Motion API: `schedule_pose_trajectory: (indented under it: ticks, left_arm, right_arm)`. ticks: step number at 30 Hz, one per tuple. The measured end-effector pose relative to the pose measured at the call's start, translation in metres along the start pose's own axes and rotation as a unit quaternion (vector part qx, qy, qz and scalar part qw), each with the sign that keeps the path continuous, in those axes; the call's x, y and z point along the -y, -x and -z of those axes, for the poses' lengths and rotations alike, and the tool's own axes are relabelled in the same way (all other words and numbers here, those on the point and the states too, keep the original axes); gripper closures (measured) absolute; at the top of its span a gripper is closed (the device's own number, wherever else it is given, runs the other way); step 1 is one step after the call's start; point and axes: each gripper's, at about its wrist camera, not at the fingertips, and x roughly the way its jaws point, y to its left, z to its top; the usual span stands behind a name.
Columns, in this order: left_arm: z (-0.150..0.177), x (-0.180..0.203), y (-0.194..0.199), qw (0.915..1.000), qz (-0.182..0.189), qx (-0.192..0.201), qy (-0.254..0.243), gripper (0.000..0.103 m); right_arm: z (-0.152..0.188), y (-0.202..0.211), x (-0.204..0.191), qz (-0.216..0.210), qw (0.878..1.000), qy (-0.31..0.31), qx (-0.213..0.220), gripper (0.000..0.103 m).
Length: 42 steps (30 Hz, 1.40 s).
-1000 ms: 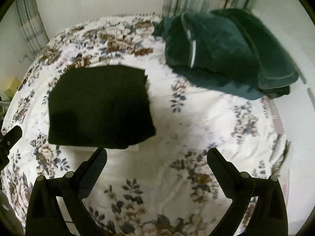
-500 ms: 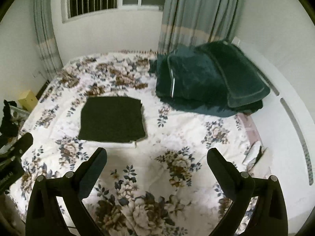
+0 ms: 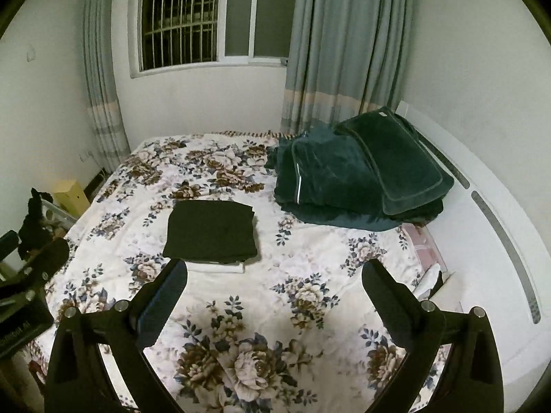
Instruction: Fold small clothes
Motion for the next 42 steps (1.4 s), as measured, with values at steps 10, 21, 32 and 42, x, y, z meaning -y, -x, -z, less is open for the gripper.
schedule_pose_trajectory:
  ticks: [10, 21, 32, 42]
  left_arm:
    - [0.003, 0.005, 0.021, 0.9999, -0.004, 0.013, 0.004, 0.0]
    - [0.0, 0.004, 0.033, 0.9997, -0.01, 0.02, 0.009, 0.0]
    - [0.0, 0.007, 0.034, 0.9996, -0.016, 0.023, 0.008, 0.0]
    - [0.0, 0.007, 0.035, 0.9995, -0.017, 0.024, 0.007, 0.0]
  right_arm:
    - [0.0, 0.025, 0.015, 0.0, 1.0, 0.004, 0.016, 0.0]
    - [-0.005, 0.027, 0.02, -0.006, 1.0, 0.008, 0.018, 0.0]
    - [-0.007, 0.027, 0.019, -0.009, 1.0, 0.008, 0.018, 0.0]
    - [-0.013, 0.03, 0.019, -0.013, 1.0, 0.003, 0.014, 0.0]
